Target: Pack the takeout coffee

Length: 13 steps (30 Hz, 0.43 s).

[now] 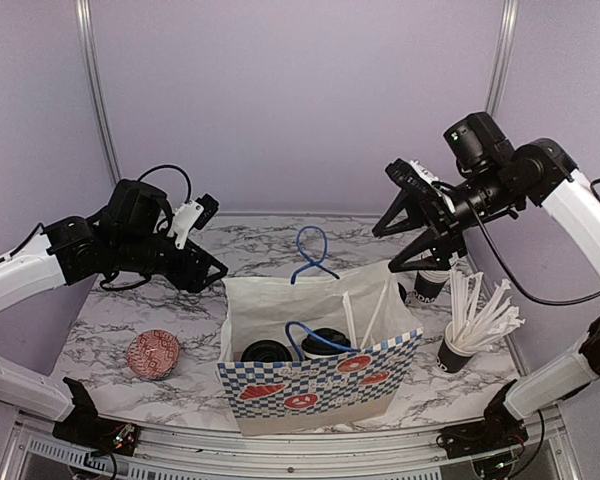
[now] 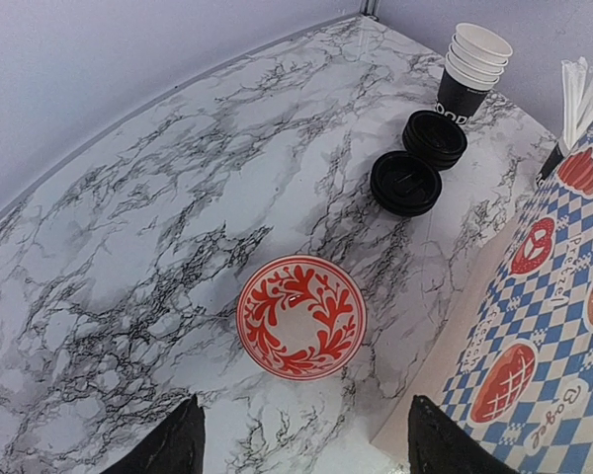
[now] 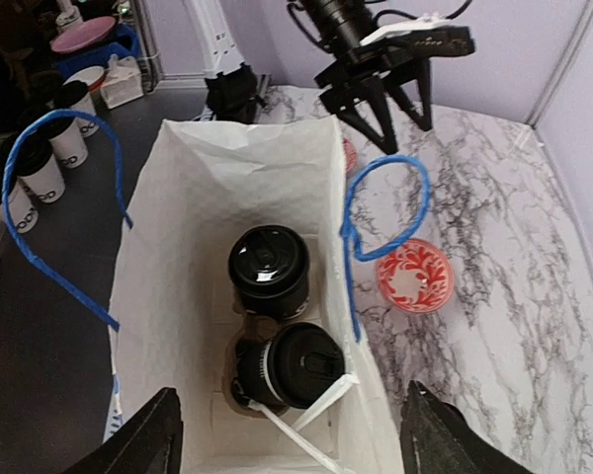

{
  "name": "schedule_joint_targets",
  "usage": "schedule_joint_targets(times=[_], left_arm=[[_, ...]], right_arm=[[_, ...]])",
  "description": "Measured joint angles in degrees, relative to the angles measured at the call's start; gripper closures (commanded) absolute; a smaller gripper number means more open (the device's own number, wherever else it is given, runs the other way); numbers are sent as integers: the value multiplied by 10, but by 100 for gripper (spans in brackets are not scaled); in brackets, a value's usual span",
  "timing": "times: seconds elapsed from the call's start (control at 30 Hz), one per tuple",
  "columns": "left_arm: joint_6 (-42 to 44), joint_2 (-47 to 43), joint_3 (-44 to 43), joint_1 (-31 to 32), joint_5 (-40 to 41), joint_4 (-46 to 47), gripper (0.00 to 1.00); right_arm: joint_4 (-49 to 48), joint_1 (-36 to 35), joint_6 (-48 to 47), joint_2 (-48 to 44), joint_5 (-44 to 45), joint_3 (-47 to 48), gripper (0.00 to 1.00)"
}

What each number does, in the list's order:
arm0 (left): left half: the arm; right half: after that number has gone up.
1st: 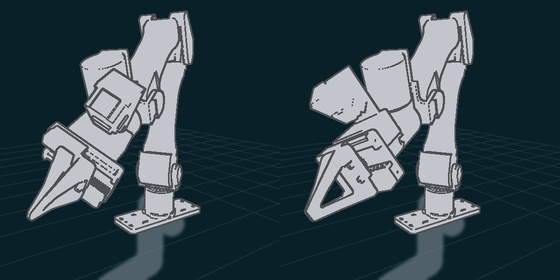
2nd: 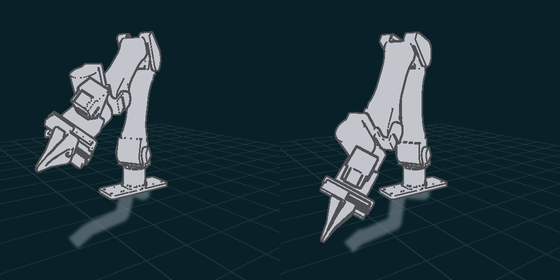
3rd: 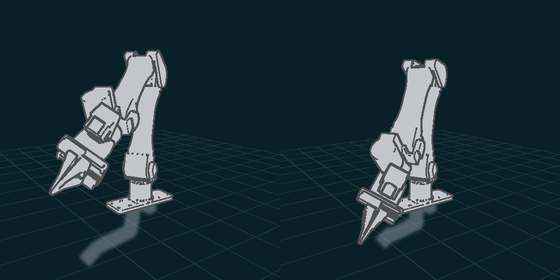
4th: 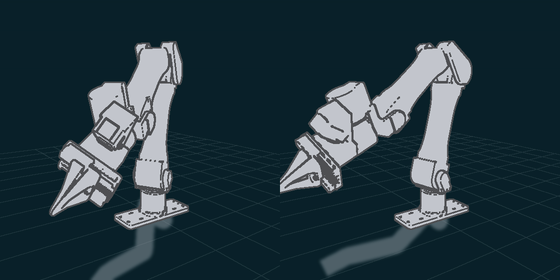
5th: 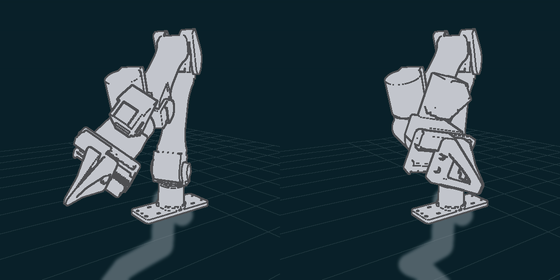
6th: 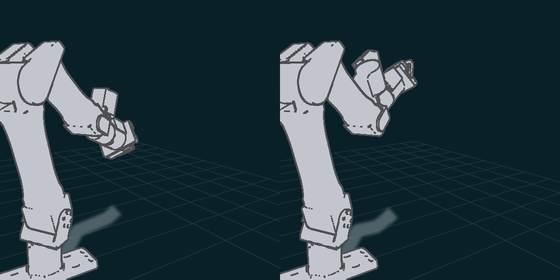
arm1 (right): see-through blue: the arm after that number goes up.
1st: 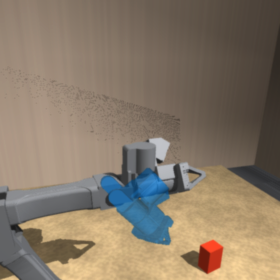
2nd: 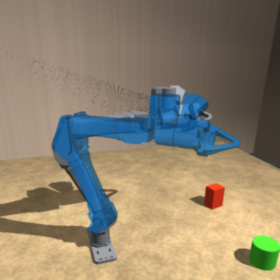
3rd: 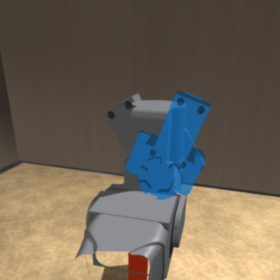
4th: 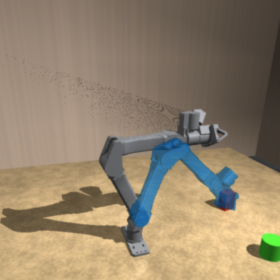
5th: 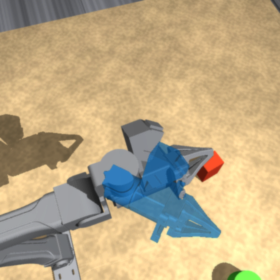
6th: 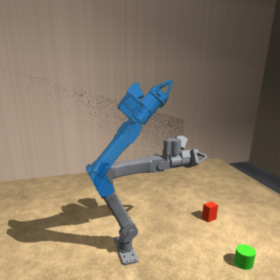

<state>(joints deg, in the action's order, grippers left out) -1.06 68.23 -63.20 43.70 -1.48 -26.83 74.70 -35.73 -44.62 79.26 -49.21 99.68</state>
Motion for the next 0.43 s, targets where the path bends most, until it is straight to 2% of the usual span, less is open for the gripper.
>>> schedule_joint_targets(times=[0.03, 0.07, 0.23, 0.33, 0.43], left_arm=[[0, 0, 1, -2, 3, 0, 28], [0, 0, 1, -3, 6, 0, 28], [-7, -16, 3, -4, 65, 9, 20], [-15, -47, 12, -5, 124, 27, 2], [-19, -86, 21, -8, 192, 44, 1]], right_arm=[[-20, 5, 3, -7, 15, 1, 7], [-43, 13, 12, -18, 29, -2, 2], [-211, 115, 99, -101, 109, -72, 1], [-296, 170, 163, -126, 163, -107, 1], [-370, 174, 213, -132, 229, -139, 1]])
